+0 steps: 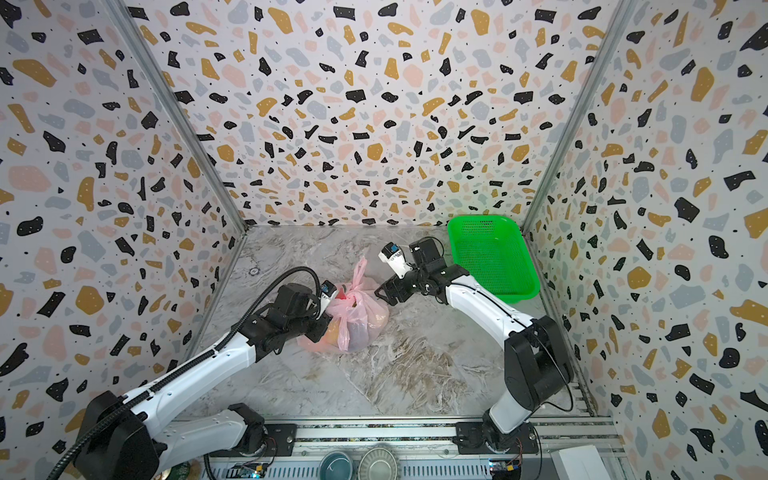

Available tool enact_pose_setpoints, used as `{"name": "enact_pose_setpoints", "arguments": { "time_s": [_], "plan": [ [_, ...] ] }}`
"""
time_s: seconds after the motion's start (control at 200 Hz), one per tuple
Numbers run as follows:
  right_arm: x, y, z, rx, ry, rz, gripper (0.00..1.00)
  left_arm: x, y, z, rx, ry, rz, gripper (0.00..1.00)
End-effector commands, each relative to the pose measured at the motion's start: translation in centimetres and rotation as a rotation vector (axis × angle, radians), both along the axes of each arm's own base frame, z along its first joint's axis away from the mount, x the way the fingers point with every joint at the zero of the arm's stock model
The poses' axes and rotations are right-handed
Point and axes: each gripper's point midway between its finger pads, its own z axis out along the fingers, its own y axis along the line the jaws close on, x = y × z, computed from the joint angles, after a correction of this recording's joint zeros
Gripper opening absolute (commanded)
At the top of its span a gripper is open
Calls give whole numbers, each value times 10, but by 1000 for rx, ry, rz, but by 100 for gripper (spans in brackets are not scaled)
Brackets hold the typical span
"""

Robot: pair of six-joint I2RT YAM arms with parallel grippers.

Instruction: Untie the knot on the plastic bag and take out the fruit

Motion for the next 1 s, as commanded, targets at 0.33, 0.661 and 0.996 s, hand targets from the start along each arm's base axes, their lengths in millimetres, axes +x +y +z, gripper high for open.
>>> {"name": "enact_pose_setpoints", "arguments": {
  "time_s": [0.33, 0.661, 0.996],
  "plan": [
    [23, 32, -21, 125, -61, 230, 85, 5, -2, 46, -207, -112, 119, 76],
    [-14, 40, -46, 133, 10, 320, 66, 11, 3, 64, -222, -165, 150, 78],
    [-36, 37, -60, 84, 31, 269, 24, 14, 6, 65, -221, -170, 161, 78]
  ]
}}
